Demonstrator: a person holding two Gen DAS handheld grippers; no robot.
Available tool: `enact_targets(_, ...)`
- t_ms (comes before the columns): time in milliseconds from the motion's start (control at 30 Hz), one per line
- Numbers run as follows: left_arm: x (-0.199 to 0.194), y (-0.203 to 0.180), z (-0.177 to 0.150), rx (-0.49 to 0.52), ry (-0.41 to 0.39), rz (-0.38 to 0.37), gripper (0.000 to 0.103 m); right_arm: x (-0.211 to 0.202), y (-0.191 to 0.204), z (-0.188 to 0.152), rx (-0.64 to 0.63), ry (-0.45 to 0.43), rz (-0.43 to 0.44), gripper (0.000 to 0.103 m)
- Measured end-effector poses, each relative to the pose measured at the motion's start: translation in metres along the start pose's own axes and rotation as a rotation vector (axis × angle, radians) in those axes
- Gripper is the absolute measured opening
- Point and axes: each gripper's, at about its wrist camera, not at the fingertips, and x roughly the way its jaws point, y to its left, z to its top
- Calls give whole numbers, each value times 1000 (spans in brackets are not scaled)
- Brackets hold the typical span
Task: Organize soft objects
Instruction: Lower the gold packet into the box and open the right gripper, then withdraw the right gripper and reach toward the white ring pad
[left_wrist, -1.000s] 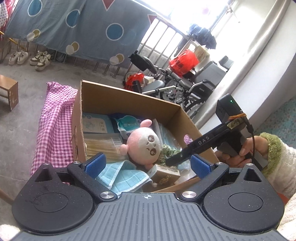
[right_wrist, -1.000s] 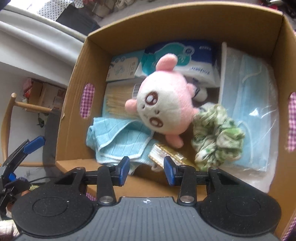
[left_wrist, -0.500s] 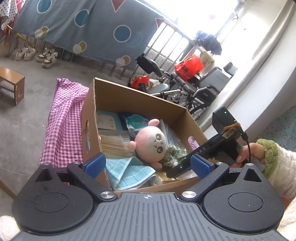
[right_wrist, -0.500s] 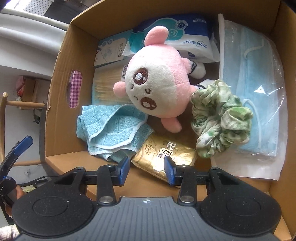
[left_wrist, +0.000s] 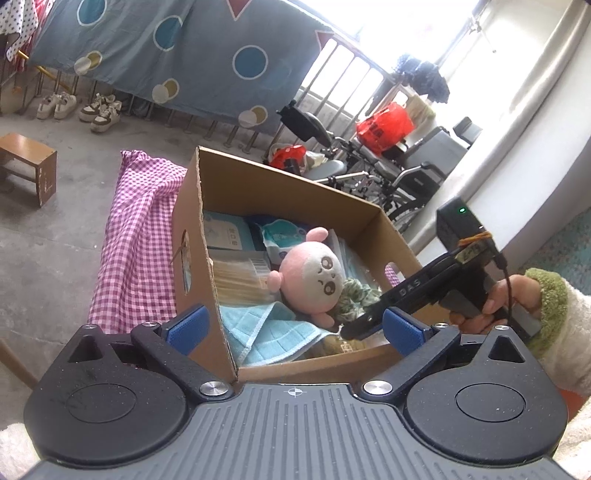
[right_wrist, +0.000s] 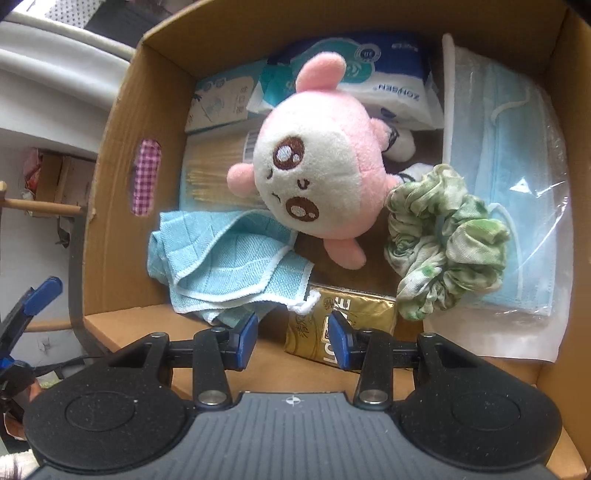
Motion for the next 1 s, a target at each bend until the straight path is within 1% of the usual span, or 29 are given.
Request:
enact_targets(100,-3,-1,-3,3,9,7,102,-33,3,-19,-4,-131,33,59)
enact_targets(167,-7,-3,-5,7,10,13,102,-52,8,-37,-19,-218,58,60)
enact_targets(233,-12,-5,-7,15,8,21,102,-69,12,-60,-22,-299,89,65)
enact_targets(300,-16,-7,-11,24,13,33,102,-79,13,-84,-22,-362,121,66)
enact_targets(400,-22,-13,-19,37,29,48,102,-88,15,-121,-23,-441,144,66)
enact_targets(500,-24,-22,-30,59,68,53,102,-85,16,-155,-11,-495,180,66)
enact_targets(600,-18,-34,-45,92,132,42,102,-73,15,-179,8,-520,235,66)
enact_targets(633,-13,-39,-51,104,165,38,102,-66,15,-187,13,-524,251,66)
enact_targets(700,-2,-48,-63,133,225,35,102,-51,16,-195,15,-513,257,65)
enact_targets(800,18,-61,-81,192,301,45,101,-30,21,-198,0,-492,224,64)
enact_targets(900,37,-71,-95,271,350,77,97,-12,27,-193,-32,-466,184,55)
enact_targets(967,49,-76,-102,321,376,113,94,0,33,-192,-70,-451,145,53)
enact_targets(1000,55,-79,-106,358,382,128,92,5,36,-190,-91,-444,123,50)
